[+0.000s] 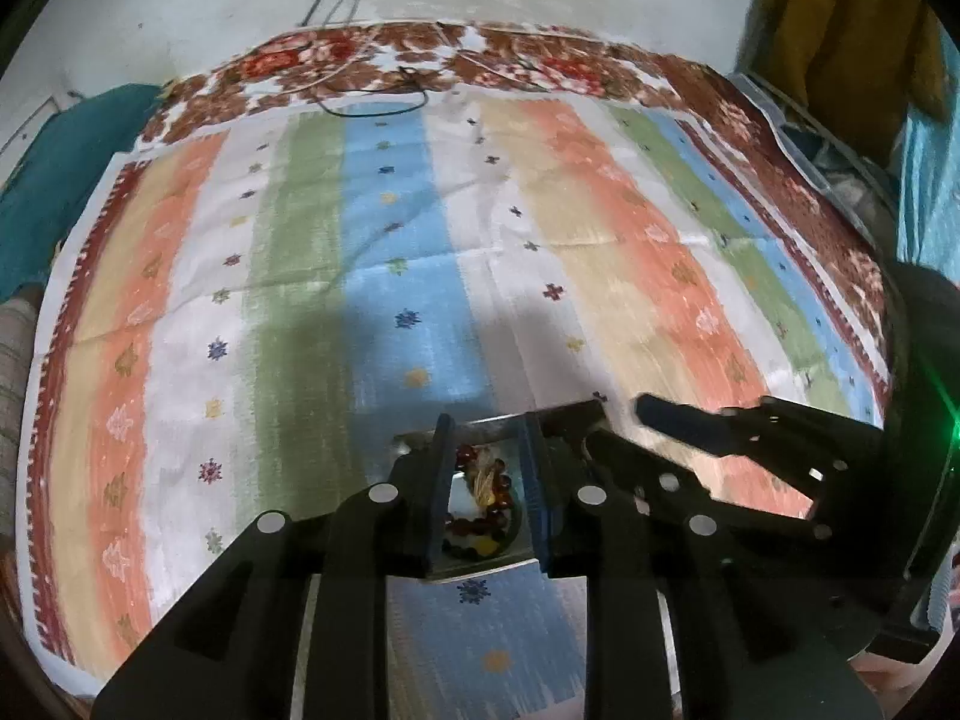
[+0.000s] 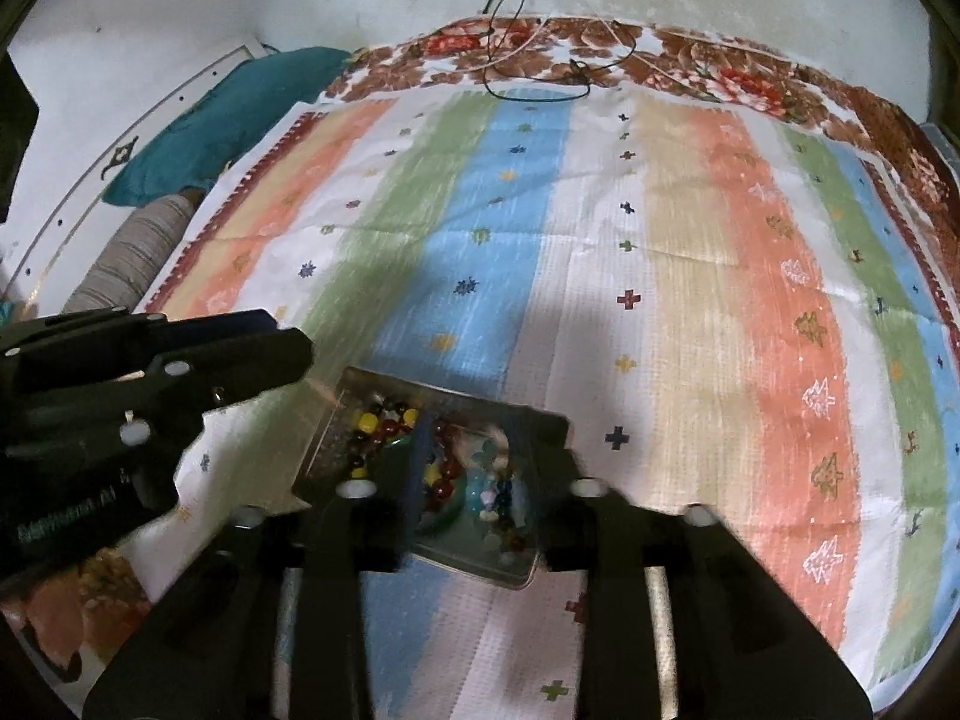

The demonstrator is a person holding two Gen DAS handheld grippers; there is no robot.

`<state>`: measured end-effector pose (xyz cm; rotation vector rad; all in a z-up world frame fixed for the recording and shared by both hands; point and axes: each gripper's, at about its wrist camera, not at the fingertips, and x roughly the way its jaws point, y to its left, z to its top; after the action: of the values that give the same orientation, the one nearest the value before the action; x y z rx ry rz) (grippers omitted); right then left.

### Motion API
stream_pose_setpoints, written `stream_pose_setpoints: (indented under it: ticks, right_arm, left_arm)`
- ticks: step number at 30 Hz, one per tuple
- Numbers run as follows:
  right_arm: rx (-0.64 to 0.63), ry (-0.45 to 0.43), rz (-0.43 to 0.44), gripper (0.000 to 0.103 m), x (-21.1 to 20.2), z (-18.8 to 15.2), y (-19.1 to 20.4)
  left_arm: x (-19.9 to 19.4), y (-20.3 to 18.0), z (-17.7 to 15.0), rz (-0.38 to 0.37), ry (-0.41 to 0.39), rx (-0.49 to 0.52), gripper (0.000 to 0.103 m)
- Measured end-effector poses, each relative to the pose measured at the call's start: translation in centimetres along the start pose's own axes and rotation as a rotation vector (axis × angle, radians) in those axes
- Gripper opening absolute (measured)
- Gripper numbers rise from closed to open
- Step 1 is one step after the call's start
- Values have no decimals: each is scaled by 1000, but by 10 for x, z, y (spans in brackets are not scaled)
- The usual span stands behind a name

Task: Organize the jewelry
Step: 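Open both tools above the tin to drop the rings inside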

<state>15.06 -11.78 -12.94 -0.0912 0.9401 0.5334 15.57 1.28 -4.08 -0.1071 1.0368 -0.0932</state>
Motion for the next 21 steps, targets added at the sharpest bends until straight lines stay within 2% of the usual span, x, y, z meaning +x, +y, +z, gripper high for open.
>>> stream_pose_setpoints:
  ticks: [6,10,12,21]
  right_arm:
    - [-3,-17,-44,45,-8,-5,-2]
    - [-11,-45,-59,54,-21,-10,-2]
    - [-13,-51,-66,57,-27,-15,-3]
    - [-35,-75,-72,71,-45,-32,0]
  left_arm:
    - [-6,10,-8,2,1,-22,29]
    - [-12,7,-16,1,3,-5,34]
    - [-14,4,-20,4,7,3,44]
    - [-31,-10,-44,30,-19,60,71]
